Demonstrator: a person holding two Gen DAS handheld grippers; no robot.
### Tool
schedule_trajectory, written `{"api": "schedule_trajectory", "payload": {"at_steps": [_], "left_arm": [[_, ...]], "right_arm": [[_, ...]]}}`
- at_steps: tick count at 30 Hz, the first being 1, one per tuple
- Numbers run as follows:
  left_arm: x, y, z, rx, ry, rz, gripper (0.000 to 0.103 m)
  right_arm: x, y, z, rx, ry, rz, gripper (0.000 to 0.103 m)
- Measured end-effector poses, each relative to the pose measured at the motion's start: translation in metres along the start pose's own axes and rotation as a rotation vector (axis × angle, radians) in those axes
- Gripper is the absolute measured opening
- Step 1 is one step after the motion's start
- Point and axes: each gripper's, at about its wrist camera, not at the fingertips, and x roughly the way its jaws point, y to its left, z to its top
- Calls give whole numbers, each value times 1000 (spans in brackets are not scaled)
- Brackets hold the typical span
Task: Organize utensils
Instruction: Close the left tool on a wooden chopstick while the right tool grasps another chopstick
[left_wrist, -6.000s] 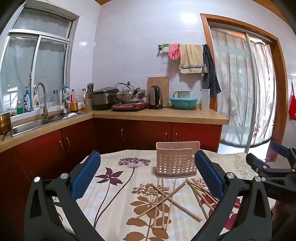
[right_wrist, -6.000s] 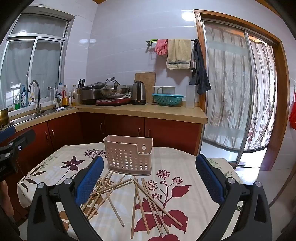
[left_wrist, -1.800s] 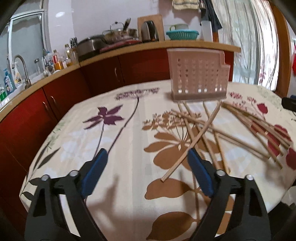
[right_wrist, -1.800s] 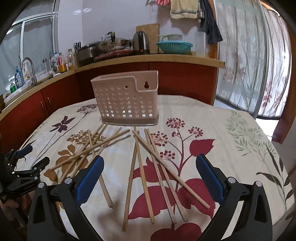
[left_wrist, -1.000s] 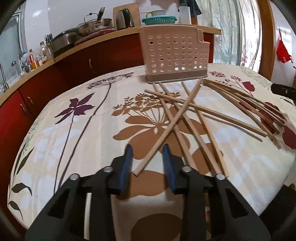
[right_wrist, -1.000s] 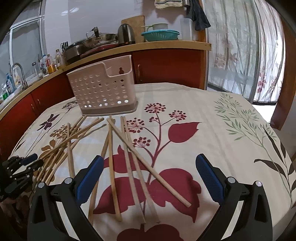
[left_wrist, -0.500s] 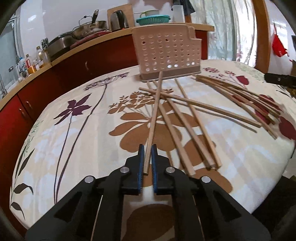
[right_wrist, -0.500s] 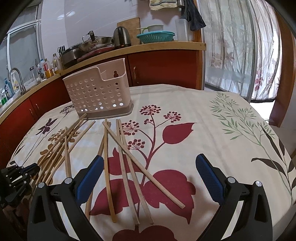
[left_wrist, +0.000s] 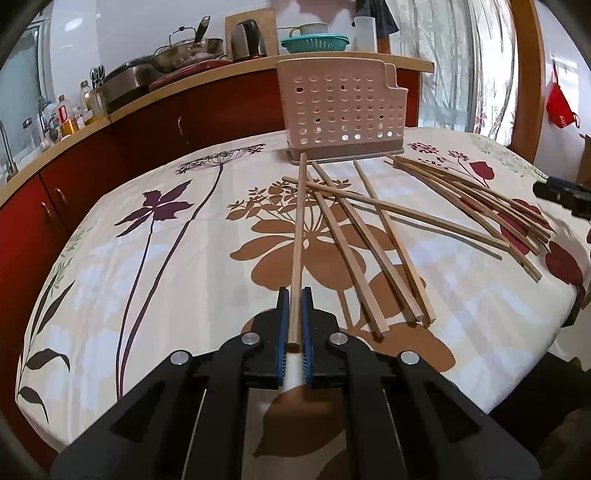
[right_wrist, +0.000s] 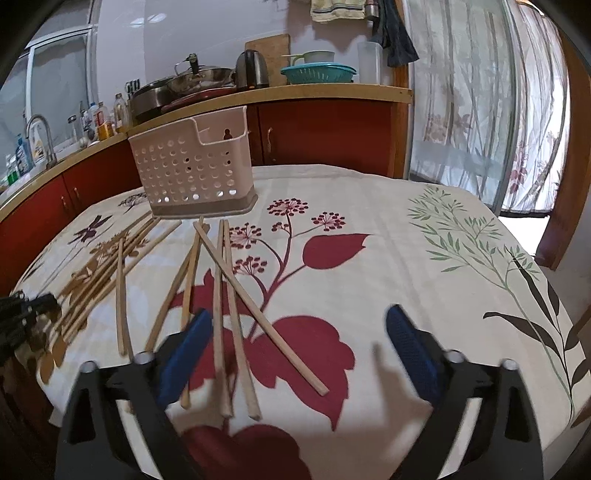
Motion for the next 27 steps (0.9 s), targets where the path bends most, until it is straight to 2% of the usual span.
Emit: {"api": "schedule_trajectory", "payload": {"at_steps": [1, 2, 6, 9, 13, 16, 20, 25, 27], "left_arm": [[0, 1, 0, 0, 2, 2, 7], [0, 1, 0, 1, 3, 4, 7], [0, 1, -1, 5, 8, 8, 7], [1, 2, -2, 2, 13, 9, 7], [0, 5, -2, -11, 14, 9, 7], [0, 7, -2, -22, 12, 8, 7], [0, 7, -2, -22, 11, 8, 7], [0, 7, -2, -21, 11, 12, 7], [0, 6, -3, -18, 10, 15, 7]], "right_arm": [[1, -2, -1, -3, 9, 6, 57], [4, -6, -5, 2, 25, 19, 52], [6, -12, -18, -4, 36, 55, 45], [6, -7, -24, -44, 38, 69, 32], [7, -4, -27, -73, 37, 70, 24], [4, 1, -30, -98, 26, 62, 13], [-1, 1, -36, -84, 15, 66, 8], [-2, 1, -42, -72, 8, 76, 7], [-4, 1, -44, -71, -8, 63, 14]]}}
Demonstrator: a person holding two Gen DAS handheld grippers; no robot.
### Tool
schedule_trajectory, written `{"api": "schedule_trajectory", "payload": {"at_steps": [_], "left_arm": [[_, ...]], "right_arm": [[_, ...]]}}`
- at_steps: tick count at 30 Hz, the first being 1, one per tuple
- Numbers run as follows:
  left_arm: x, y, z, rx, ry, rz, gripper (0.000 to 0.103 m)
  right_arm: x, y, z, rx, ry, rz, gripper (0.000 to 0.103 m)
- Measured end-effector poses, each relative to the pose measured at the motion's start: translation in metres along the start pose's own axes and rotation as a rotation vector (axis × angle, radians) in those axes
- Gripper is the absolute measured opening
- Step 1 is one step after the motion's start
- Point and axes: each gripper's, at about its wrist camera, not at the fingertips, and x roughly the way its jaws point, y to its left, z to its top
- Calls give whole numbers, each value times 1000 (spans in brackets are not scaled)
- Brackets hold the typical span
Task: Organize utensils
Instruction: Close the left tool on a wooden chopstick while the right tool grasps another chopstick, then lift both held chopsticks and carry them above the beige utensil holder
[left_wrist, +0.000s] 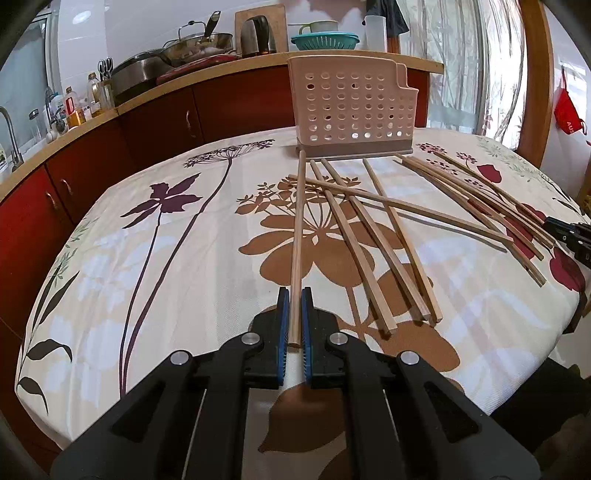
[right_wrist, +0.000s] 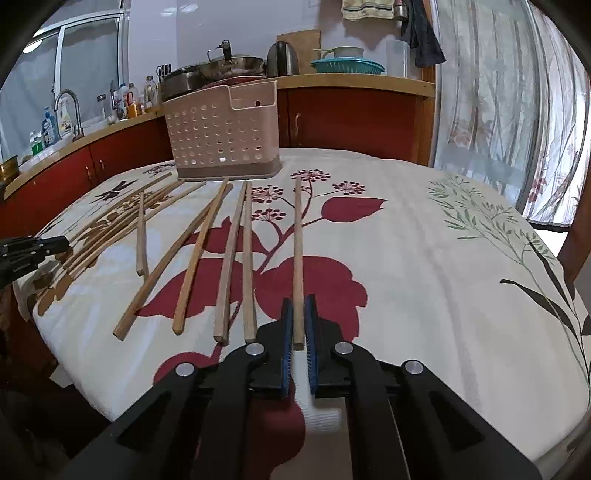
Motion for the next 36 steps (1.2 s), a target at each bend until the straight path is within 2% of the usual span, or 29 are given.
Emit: {"api": "schedule_trajectory", "payload": {"at_steps": [4, 7, 14, 18, 29, 36], "left_arm": [[0, -2, -1, 4, 4, -1, 7], [1, -3, 0, 12, 5, 0, 7], [-2, 0, 0, -17, -10, -22, 7], [-5, 2, 1, -29, -27, -8, 7], [-28, 7, 11, -48, -132, 35, 7], [-53, 12, 25, -67, -228, 48, 7]], "right_arm": [[-3, -3, -7, 19, -35, -3, 17], [-5, -2, -8, 23, -48, 12, 7], [-11, 1, -5, 30, -64, 11, 7], [-18, 4, 2, 26, -92, 3, 7], [-36, 6, 24, 39, -153, -2, 7], [-52, 7, 41, 49, -202, -3, 7]]}}
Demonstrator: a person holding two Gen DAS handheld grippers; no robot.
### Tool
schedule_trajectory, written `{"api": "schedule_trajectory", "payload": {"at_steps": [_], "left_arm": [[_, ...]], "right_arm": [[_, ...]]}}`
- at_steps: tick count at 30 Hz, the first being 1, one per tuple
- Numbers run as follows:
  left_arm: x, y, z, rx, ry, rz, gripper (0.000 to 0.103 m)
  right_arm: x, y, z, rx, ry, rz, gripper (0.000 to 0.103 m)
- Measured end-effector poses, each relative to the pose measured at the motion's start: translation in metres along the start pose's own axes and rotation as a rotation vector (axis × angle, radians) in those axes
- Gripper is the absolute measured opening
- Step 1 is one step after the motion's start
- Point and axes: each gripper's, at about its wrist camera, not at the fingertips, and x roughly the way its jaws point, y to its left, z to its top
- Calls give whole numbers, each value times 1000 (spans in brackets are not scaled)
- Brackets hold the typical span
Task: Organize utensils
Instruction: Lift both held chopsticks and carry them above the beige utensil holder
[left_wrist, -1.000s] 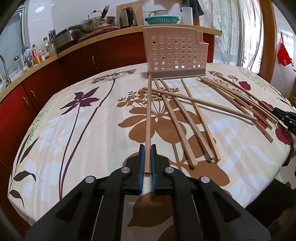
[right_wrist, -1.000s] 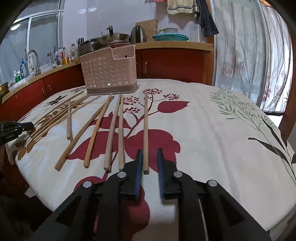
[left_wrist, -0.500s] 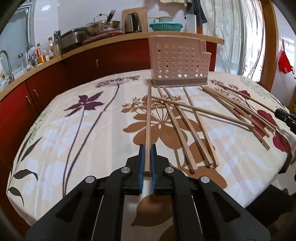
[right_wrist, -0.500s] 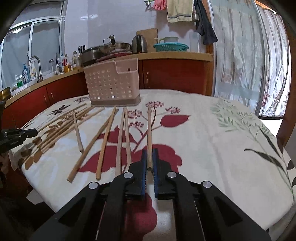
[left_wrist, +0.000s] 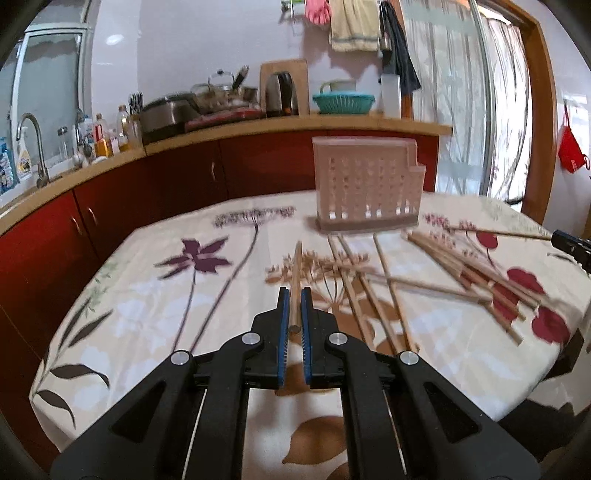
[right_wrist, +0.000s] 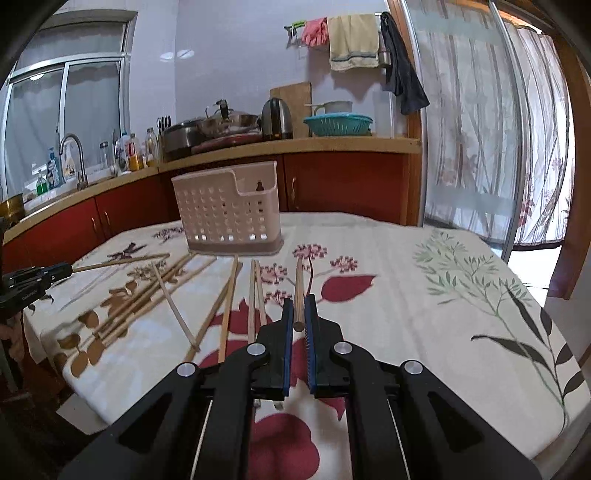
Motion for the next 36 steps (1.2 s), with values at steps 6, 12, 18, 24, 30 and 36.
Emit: {"api": "schedule_trajectory", "payload": {"at_steps": [6, 12, 18, 24, 30, 36], "left_arm": [[-17, 2, 22, -17, -60, 1, 7], [-30, 6, 48, -37, -101, -13, 7], [-29, 14, 69, -39, -96, -19, 7], [-22, 17, 80, -31, -94, -14, 7], [-11, 20, 91, -40, -90, -14, 7], [-2, 22, 102, -39, -109, -17, 7]], "right_arm": [[-12, 4, 21, 2, -50, -2, 7], [-22, 7, 45, 13, -97, 6, 7], [-20, 9, 71, 19, -125, 17, 7], [-6, 14, 92, -3, -139, 28, 7], [6, 18, 105, -15, -152, 32, 7], [16, 19, 114, -20, -169, 32, 7]]}}
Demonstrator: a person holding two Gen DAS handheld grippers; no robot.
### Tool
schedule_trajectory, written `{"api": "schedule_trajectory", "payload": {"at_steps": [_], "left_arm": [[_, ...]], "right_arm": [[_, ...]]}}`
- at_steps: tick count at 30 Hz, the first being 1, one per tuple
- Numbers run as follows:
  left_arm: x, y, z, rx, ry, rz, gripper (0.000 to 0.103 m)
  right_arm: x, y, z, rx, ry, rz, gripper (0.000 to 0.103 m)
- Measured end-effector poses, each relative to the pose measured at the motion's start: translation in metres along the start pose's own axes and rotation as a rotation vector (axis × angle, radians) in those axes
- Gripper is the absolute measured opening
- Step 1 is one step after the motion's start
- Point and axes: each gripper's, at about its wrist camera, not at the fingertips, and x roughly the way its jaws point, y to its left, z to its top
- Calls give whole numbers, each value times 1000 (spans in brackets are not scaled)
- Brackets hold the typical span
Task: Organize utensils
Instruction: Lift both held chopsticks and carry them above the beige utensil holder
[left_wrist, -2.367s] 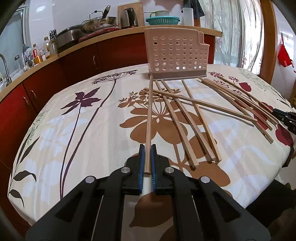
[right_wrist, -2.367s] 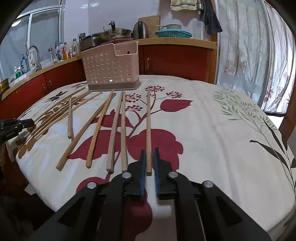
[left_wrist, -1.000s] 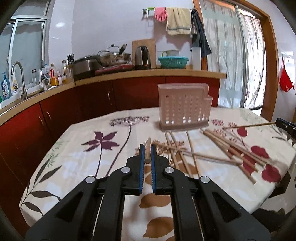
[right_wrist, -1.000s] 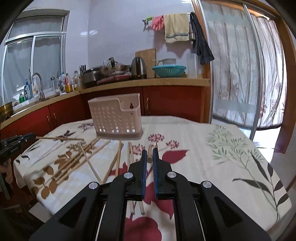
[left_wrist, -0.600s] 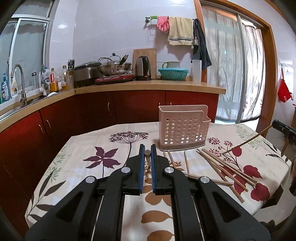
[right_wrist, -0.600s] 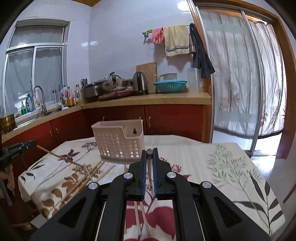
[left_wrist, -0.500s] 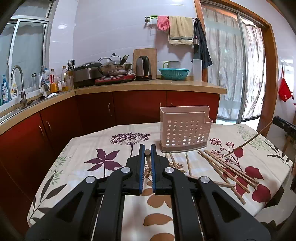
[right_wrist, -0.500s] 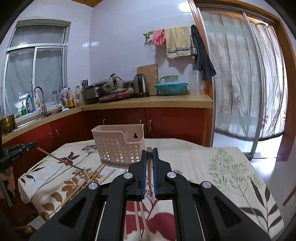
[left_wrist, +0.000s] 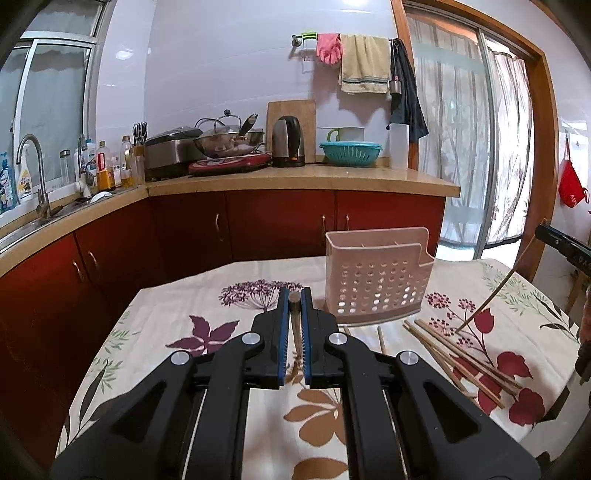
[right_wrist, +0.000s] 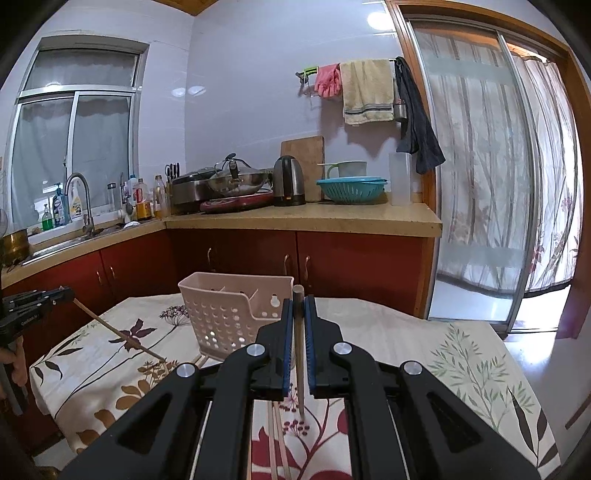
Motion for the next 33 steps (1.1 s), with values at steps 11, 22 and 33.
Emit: {"api": "schedule_trajectory", "payload": {"at_steps": [11, 22, 33], "left_arm": [[23, -1, 21, 0, -43, -5, 7], [22, 6, 46, -22, -51, -54, 7], [6, -7, 118, 27, -181, -124, 7]], "right_arm": [[22, 0, 10, 0, -22, -7, 7], [19, -3, 30, 33, -46, 25, 7], [16, 4, 84, 22, -157, 85, 7]]}}
